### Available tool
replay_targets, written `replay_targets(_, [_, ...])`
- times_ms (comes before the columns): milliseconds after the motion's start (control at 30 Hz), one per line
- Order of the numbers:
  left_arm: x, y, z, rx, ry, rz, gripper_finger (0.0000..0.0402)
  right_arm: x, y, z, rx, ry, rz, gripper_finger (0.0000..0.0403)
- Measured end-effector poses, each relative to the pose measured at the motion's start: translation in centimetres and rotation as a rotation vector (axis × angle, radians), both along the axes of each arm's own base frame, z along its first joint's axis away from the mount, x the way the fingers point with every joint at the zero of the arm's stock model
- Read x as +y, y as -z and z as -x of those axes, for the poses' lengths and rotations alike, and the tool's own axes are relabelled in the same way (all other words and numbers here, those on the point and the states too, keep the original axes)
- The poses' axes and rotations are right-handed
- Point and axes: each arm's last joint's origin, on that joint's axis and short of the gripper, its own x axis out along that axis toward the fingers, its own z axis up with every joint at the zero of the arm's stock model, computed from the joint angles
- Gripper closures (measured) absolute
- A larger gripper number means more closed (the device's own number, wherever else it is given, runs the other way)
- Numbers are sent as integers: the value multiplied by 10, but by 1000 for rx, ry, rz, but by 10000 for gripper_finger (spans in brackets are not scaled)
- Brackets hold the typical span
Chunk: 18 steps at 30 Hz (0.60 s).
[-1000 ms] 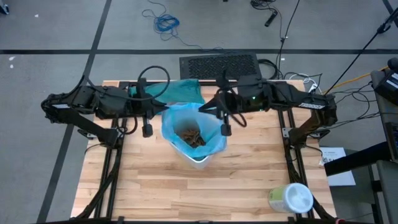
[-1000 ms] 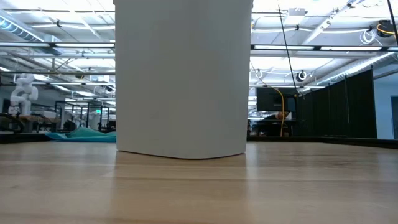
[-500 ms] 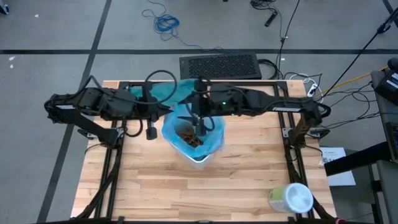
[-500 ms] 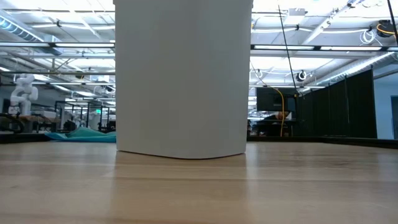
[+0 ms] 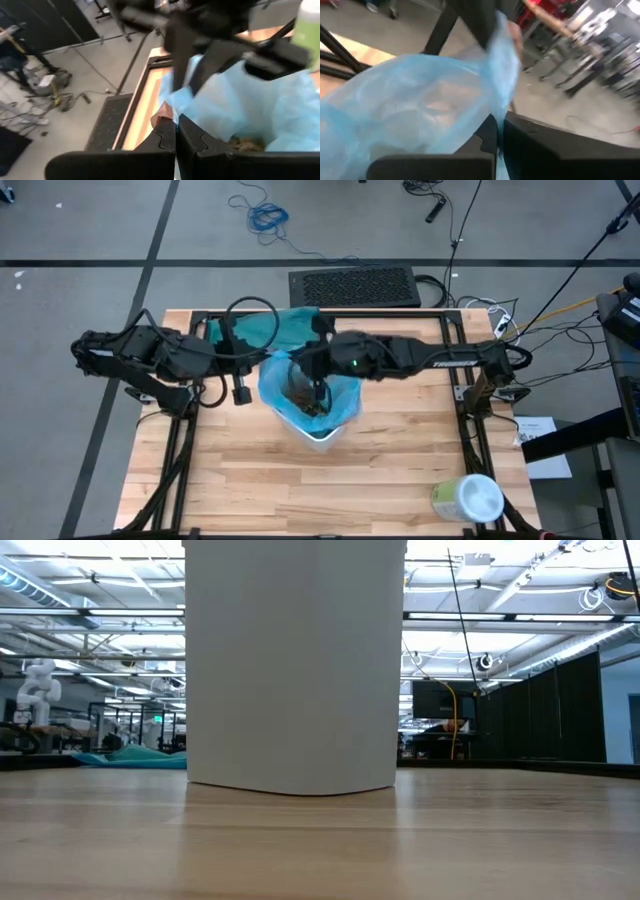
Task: Place trash/remove bag and relplace
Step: Remove the blue trash bag from the bin
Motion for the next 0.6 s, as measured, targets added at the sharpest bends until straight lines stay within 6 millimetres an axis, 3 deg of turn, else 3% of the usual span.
replay_targets(333, [-9,1,0,-6,11,16,397,35,1,-3,29,71,291,403])
replay_targets(600, [-10,-4,8,-42,38,36,320,41,6,-3,89,77,374,403])
